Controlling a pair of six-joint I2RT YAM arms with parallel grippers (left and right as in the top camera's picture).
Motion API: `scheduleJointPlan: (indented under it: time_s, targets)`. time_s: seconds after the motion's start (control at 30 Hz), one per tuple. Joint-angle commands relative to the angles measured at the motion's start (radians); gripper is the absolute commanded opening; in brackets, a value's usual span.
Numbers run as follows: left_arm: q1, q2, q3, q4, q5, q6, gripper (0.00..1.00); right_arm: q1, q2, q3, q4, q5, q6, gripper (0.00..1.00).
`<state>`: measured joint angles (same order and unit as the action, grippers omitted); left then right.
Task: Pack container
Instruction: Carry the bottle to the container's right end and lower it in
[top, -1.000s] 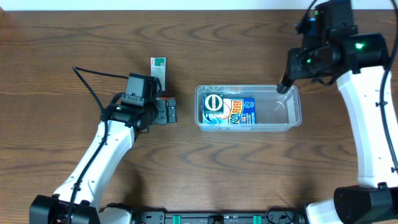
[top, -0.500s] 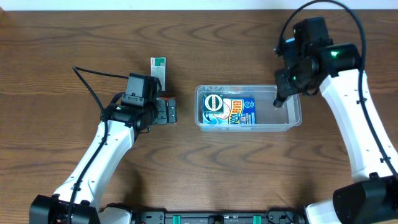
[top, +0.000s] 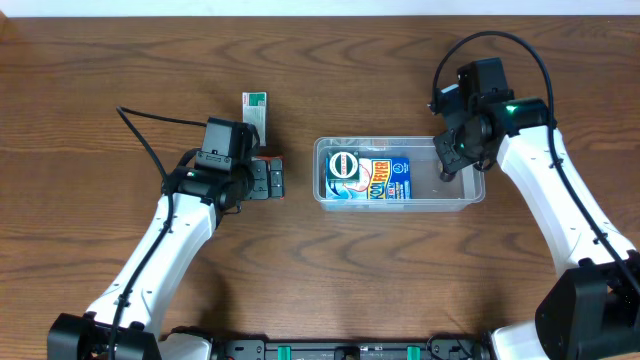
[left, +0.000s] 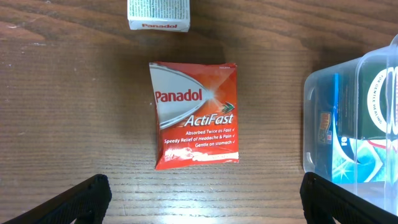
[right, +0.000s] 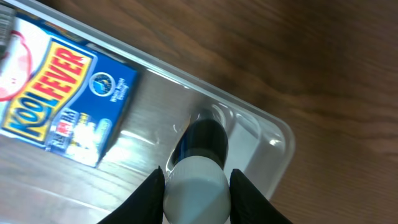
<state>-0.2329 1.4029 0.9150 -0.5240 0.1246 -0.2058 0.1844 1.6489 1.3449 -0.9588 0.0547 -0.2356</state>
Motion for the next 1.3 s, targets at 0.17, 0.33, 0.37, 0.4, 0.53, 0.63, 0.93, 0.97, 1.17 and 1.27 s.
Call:
scheduleJointPlan:
  time_s: [0.17,0.33,0.37,0.4,0.53,0.63,0.93,0.97,1.17,1.27]
  targets:
    - [0.000,0.002,-0.013,-0.003,-0.001,-0.002,0.98,-0.022,-0.025,-0.001,0.016,0.061,-0.027,0.31]
    - [0.000,0.002,-0.013,-0.003,-0.001,-0.001,0.98,-0.035,-0.025,-0.016,0.037,0.057,-0.027,0.31]
    - [0.000,0.002,-0.013,-0.003,-0.001,-0.002,0.98,-0.035,-0.025,-0.020,0.042,0.057,-0.027,0.31]
    - [0.000,0.002,-0.013,-0.003,-0.001,-0.001,0.98,-0.035,-0.025,-0.024,0.048,0.057,-0.027,0.31]
    - [0.000,0.002,-0.013,-0.003,-0.001,-0.001,0.98,-0.035,-0.025,-0.033,0.060,0.058,-0.027,0.31]
    - [0.000,0.002,-0.013,-0.003,-0.001,-0.001,0.98,-0.035,-0.025,-0.043,0.067,0.058,-0.027,0.31]
    - [0.000,0.002,-0.013,-0.003,-0.001,-0.002,0.98,-0.035,-0.025,-0.135,0.158,0.058,-0.023,0.31]
    - [0.000,0.002,-0.013,-0.003,-0.001,-0.002,0.98,-0.035,-0.025,-0.139,0.162,0.058,-0.023,0.31]
    - [0.000,0.002,-0.013,-0.003,-0.001,-0.001,0.98,-0.036,-0.025,-0.145,0.167,0.064,-0.023,0.31]
    - [0.000,0.002,-0.013,-0.003,-0.001,-0.001,0.98,-0.036,-0.025,-0.145,0.166,0.077,-0.024,0.31]
